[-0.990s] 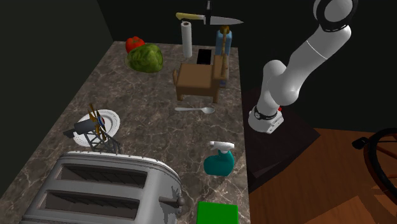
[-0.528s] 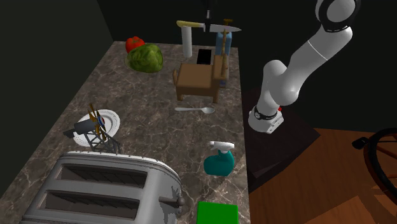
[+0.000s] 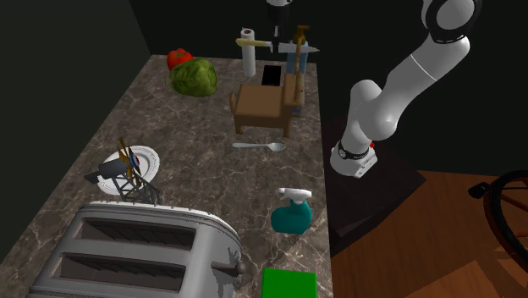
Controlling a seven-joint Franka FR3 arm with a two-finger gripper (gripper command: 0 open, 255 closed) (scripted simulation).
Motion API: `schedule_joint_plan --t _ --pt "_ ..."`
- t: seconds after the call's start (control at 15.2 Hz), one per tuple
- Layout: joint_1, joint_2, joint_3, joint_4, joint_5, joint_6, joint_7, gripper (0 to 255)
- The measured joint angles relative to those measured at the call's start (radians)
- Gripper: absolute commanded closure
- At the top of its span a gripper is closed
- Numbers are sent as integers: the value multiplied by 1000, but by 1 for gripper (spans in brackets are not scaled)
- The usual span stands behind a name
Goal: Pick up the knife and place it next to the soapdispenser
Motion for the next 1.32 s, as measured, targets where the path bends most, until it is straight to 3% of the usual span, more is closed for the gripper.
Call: schedule_joint_plan --t 1.32 --pt "-15 15 -58 -256 -38 271 9 255"
